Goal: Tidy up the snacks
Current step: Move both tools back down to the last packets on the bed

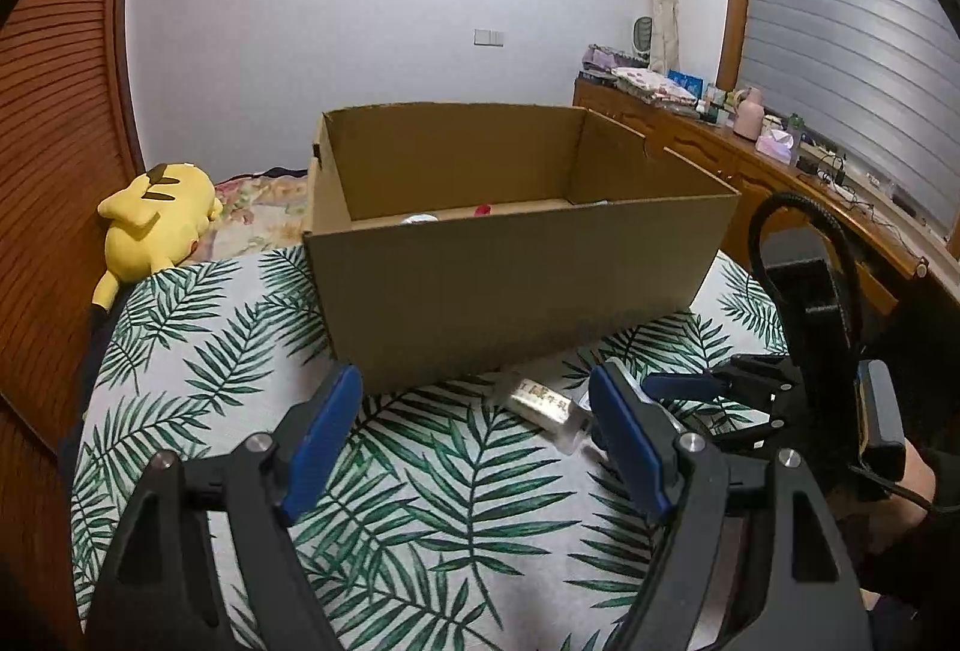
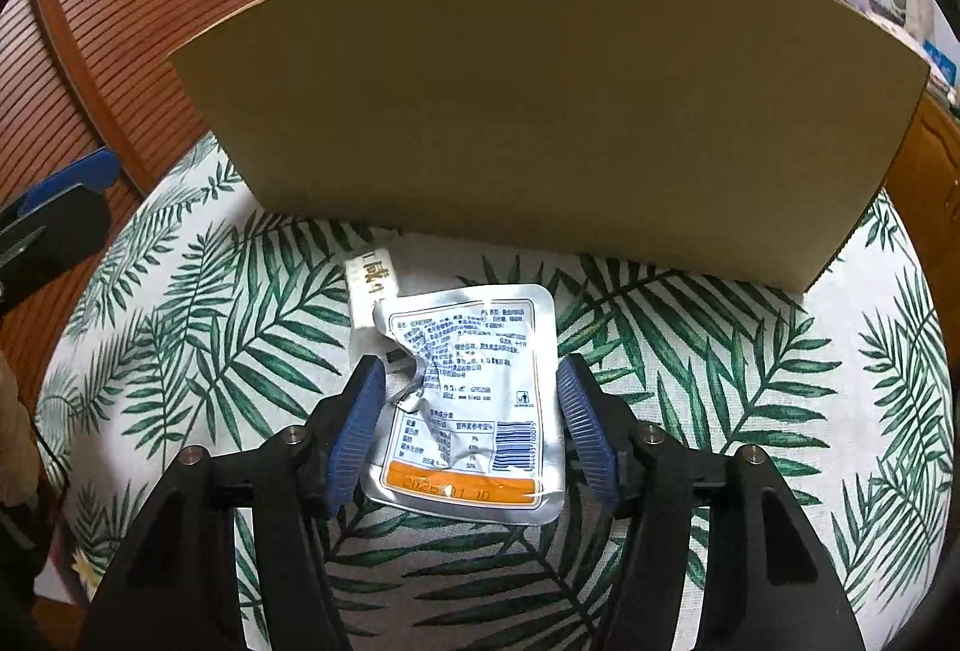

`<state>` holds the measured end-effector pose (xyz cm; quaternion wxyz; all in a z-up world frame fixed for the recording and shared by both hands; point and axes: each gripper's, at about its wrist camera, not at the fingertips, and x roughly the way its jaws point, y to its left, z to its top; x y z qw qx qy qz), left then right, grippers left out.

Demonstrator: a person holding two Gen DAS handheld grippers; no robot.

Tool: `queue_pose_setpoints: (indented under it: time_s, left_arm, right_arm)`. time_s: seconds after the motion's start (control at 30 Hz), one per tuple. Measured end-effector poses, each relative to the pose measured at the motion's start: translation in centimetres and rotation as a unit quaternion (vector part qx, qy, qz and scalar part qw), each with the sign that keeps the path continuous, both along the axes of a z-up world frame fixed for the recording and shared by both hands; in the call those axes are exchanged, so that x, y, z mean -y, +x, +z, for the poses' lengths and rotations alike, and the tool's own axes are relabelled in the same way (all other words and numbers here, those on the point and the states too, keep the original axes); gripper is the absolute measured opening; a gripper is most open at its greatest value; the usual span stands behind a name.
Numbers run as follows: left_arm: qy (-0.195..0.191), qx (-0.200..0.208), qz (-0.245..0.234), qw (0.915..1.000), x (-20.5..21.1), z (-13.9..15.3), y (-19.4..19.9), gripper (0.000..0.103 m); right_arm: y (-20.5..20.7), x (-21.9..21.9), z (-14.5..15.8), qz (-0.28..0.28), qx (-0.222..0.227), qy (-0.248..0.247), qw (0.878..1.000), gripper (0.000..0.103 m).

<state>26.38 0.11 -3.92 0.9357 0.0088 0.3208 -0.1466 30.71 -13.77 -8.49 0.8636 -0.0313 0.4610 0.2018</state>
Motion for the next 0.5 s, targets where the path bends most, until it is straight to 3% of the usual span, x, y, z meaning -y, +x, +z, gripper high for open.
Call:
queue_pose_setpoints:
  time_s: [0.23, 0.5]
  left_arm:
    - [0.003, -0.005, 0.008, 1.0, 0.4, -0.4, 0.1, 0.079]
    - [0.007, -0.017, 0.014, 0.9997, 0.6, -1.0, 0.5, 0.079]
  right_arm:
    - [0.0, -1.4, -0.4, 0.016, 0.014, -0.043, 0.999, 0.064]
    - [-0.2, -1.2, -0.5, 0.018, 0.02, -0.044, 0.999, 0.058]
